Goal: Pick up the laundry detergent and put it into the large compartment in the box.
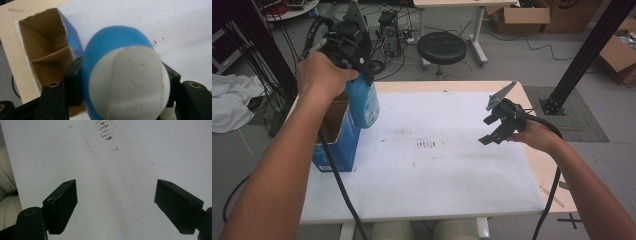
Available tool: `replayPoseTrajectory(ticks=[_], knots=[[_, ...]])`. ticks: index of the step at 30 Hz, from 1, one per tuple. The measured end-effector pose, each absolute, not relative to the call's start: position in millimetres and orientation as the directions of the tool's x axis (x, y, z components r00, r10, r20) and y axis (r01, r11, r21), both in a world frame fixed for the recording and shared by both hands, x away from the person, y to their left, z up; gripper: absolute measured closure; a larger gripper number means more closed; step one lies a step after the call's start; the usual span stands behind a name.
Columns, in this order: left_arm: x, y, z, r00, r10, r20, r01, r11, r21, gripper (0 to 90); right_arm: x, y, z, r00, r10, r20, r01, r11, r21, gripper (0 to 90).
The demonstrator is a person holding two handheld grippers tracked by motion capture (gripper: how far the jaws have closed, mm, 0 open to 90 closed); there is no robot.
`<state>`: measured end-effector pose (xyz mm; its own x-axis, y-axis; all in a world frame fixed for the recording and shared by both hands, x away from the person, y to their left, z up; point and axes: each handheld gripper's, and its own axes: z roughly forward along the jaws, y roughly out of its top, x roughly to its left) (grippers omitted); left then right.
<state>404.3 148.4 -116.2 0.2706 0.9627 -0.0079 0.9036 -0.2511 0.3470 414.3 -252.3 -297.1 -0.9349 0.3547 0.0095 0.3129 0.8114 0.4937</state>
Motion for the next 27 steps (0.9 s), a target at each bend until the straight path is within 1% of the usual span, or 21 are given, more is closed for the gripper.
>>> replayPoseTrajectory(ticks=[14,27], knots=[[400.8,185.9,-98.4,0.159,0.987,-0.005,0.918,-0.147,0.368,38.0,416.0,-253.5,-297.0,-0.936,0.353,0.008,0.309,0.809,0.5,18.3],[399.9,212.8,-102.1,0.102,0.995,0.019,0.924,-0.101,0.37,38.0,417.6,-253.3,-298.5,-0.936,0.353,0.01,0.311,0.809,0.499,18.2]])
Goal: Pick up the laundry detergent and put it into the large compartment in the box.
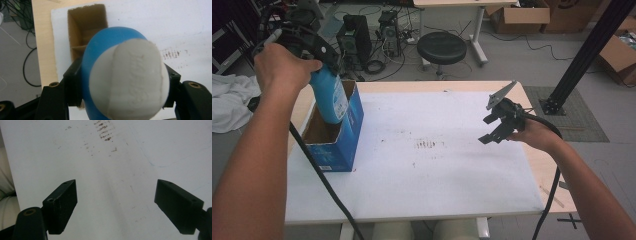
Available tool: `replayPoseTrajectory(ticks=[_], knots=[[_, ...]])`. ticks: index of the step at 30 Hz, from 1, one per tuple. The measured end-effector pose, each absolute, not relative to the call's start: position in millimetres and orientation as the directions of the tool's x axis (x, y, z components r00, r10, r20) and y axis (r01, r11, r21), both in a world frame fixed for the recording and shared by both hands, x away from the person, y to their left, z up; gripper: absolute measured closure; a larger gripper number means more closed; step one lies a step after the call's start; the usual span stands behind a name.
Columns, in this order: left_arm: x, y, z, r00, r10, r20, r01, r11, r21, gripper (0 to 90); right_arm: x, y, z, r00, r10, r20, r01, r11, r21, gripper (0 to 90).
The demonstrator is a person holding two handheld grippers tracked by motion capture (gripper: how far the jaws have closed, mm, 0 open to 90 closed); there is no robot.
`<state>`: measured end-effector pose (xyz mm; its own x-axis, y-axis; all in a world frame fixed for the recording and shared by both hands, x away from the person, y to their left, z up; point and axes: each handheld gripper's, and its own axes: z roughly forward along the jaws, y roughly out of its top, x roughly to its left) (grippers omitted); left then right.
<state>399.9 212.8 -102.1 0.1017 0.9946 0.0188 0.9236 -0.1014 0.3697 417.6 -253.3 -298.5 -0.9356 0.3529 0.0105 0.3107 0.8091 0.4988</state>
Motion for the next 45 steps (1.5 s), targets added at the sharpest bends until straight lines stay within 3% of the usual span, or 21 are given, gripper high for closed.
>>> replayPoseTrajectory(ticks=[14,45], knots=[[402.4,234.6,-131.3,0.084,0.996,0.026,0.928,-0.088,0.363,38.0,417.1,-255.6,-298.2,-0.931,0.364,0.014,0.321,0.804,0.5,18.2],[411.0,247.6,-255.6,0.112,0.992,0.054,0.935,-0.124,0.333,38.0,418.7,-253.9,-307.1,-0.929,0.37,0.021,0.335,0.813,0.477,18.3]])
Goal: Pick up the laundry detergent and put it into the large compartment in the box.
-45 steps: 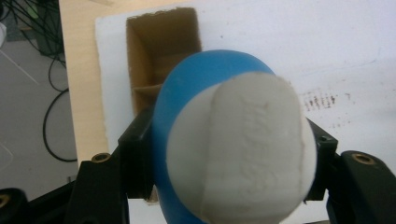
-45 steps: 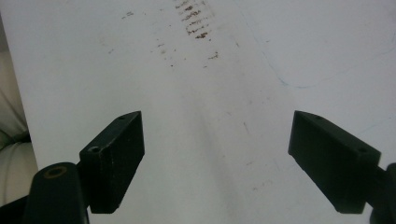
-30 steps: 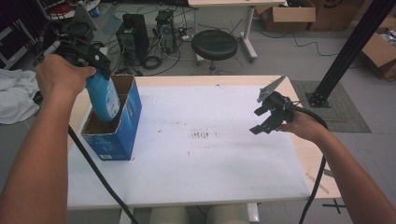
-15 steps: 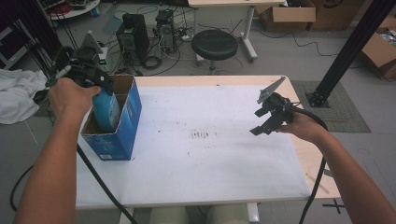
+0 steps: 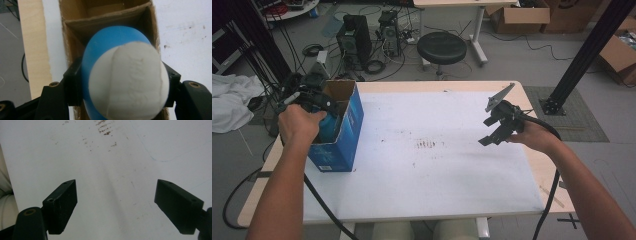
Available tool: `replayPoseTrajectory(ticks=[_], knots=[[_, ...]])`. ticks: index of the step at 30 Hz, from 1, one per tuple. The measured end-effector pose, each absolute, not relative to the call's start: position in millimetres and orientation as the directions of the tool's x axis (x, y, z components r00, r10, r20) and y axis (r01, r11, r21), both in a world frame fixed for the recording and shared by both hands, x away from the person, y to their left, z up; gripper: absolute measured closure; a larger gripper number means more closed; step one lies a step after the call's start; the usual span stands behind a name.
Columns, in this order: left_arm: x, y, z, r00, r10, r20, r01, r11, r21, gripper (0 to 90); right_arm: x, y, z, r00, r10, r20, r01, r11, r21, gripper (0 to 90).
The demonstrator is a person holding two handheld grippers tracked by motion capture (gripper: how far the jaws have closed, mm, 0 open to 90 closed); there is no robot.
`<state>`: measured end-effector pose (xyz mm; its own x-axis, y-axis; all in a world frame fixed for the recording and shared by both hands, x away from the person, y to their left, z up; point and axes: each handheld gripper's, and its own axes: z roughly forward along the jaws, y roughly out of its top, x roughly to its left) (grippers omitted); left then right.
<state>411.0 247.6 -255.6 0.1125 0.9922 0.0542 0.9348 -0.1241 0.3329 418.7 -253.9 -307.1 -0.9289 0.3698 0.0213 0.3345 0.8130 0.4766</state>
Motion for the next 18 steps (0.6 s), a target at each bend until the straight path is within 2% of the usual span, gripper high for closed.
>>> replayPoseTrajectory(ticks=[18], knots=[[412.5,248.7,-287.4,0.13,0.99,0.061,0.947,-0.142,0.287,37.9,418.9,-255.7,-310.7,-0.924,0.38,0.031,0.35,0.811,0.47,18.4]])
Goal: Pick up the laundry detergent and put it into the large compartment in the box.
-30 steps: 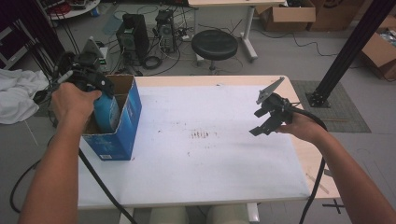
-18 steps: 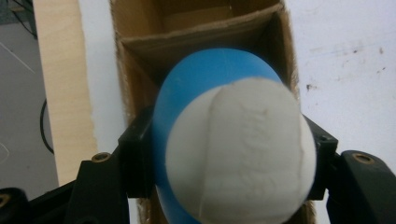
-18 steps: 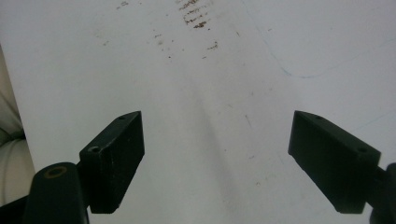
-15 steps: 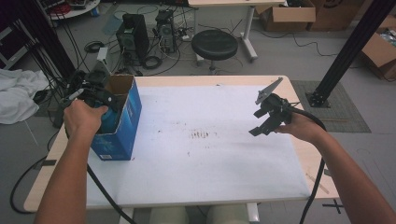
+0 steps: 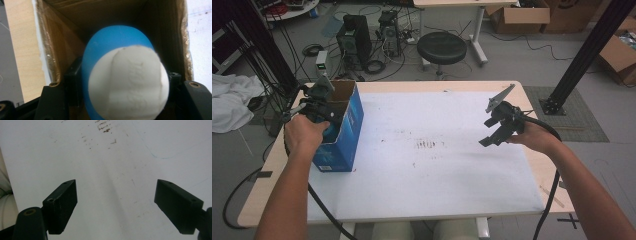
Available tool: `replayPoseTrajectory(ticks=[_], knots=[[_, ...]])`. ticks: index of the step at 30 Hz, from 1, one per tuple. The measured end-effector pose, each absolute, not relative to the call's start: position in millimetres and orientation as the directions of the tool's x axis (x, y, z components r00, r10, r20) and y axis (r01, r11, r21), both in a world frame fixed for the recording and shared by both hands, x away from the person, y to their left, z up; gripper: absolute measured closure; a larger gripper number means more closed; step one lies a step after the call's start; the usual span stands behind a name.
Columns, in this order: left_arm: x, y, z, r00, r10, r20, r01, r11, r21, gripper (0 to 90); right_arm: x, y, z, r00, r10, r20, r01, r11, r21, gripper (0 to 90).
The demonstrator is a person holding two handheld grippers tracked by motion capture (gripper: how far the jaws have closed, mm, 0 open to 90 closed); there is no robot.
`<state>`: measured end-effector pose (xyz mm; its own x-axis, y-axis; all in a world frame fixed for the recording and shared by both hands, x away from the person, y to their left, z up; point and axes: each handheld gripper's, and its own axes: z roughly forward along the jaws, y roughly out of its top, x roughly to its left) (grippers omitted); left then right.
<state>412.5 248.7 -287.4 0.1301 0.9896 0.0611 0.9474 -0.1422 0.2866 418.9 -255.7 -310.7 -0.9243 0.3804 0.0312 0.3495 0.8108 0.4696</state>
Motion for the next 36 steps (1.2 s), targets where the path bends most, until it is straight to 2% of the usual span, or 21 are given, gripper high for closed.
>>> replayPoseTrajectory(ticks=[15,36], knots=[[413.6,250.0,-287.2,0.106,0.993,0.049,0.951,-0.116,0.286,37.2,417.9,-255.6,-310.7,-0.925,0.379,0.031,0.348,0.811,0.47,18.4],[405.6,257.3,-270.6,0.096,0.995,0.012,0.937,-0.094,0.335,30.0,415.8,-253.1,-309.0,-0.929,0.37,0.026,0.338,0.817,0.466,18.6]])
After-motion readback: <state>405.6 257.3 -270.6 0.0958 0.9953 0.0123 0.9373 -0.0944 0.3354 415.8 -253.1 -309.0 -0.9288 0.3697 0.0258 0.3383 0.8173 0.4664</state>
